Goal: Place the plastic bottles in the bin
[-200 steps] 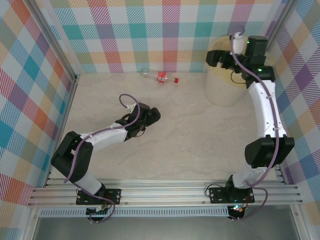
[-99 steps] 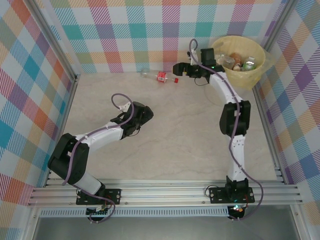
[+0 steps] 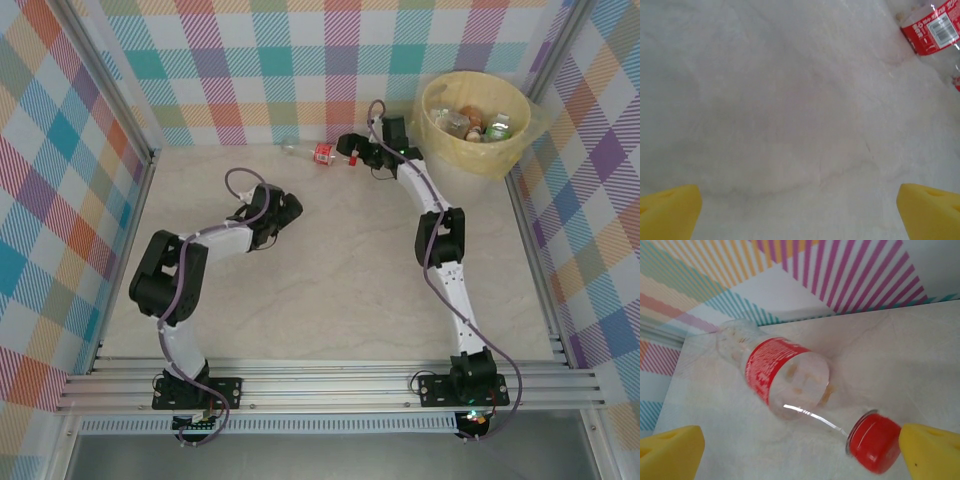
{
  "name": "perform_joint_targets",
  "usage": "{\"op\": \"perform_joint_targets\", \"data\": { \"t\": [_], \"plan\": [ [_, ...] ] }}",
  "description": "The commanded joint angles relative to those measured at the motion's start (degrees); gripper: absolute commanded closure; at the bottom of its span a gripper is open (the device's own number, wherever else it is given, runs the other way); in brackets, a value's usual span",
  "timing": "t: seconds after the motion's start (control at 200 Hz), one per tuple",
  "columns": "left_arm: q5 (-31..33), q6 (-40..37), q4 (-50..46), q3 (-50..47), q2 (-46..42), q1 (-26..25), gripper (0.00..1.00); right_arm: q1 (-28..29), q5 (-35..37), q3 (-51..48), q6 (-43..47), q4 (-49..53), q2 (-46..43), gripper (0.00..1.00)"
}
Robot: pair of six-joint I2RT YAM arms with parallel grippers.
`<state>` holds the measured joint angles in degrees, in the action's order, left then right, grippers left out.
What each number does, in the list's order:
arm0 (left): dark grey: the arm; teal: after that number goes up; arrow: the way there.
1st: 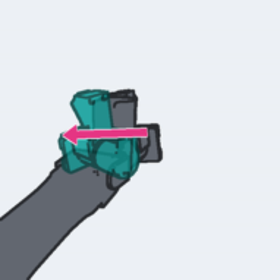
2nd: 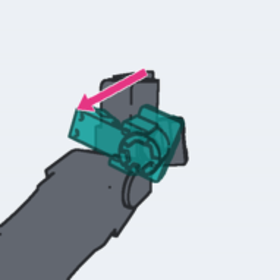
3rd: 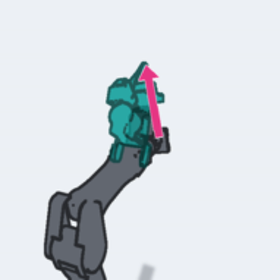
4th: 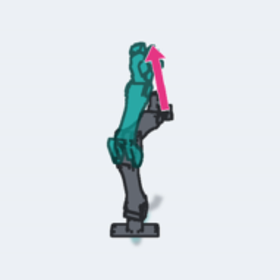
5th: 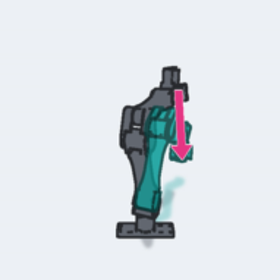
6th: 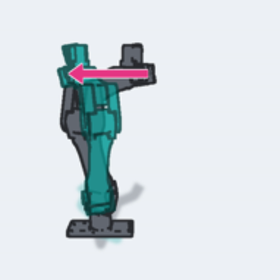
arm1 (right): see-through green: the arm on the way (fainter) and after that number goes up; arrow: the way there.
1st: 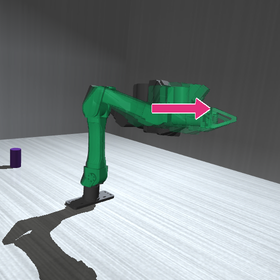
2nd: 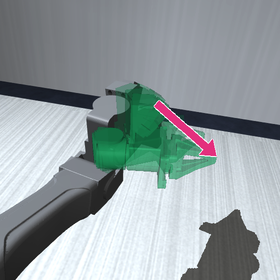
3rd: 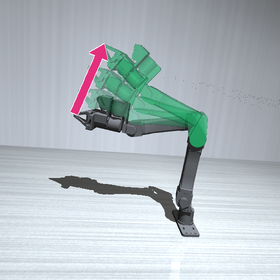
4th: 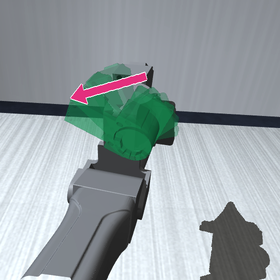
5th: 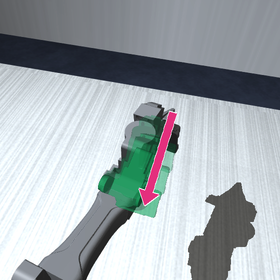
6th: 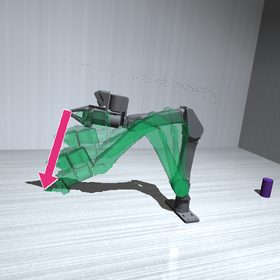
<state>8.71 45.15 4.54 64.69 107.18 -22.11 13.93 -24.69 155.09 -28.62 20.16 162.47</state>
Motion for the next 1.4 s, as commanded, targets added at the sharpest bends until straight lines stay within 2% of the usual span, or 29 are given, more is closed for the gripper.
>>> {"op": "perform_joint_targets", "data": {
  "t": [0.0, 0.16, 0.3, 0.39, 0.615, 0.915, 1.21, 1.4],
  "plan": [
    [-3.6, -2.9, 3.0, 4.7, 2.9, 2.3, 0.00, 1.2, 0.3, 3.5, -4.3, -5.1, 2.8, 0.00],
    [-6.2, -2.7, 2.2, 9.8, 8.1, 4.6, 0.00, 1.7, -0.6, 3.4, -6.0, -6.4, 4.0, 0.00],
    [-7.3, -3.6, -0.7, 15.3, 11.6, 5.8, 0.00, 2.5, -8.2, 2.1, -3.0, -7.1, 2.4, 0.00],
    [-8.2, -4.4, -2.0, 19.5, 14.1, 6.1, 0.00, 3.8, -10.4, 1.0, -0.4, -7.4, 1.3, 0.00],
    [-7.4, -5.0, -5.8, 27.8, 18.3, 6.5, 0.00, 6.6, -11.3, 0.7, 0.5, -7.0, 0.9, 0.00],
    [-5.0, -2.6, -13.6, 31.0, 18.7, 6.8, 0.00, 10.7, -19.0, -4.8, 1.9, -7.2, -2.1, 0.00],
    [-1.6, 0.7, -24.1, 32.0, 18.0, 7.3, 0.00, 14.7, -26.0, -24.6, 8.1, -17.1, -15.8, 0.00],
    [-1.3, 3.7, -29.8, 33.1, 19.6, 7.1, 0.00, 14.8, -20.7, -42.8, 9.6, -26.5, -28.0, 0.00]
  ]
}}
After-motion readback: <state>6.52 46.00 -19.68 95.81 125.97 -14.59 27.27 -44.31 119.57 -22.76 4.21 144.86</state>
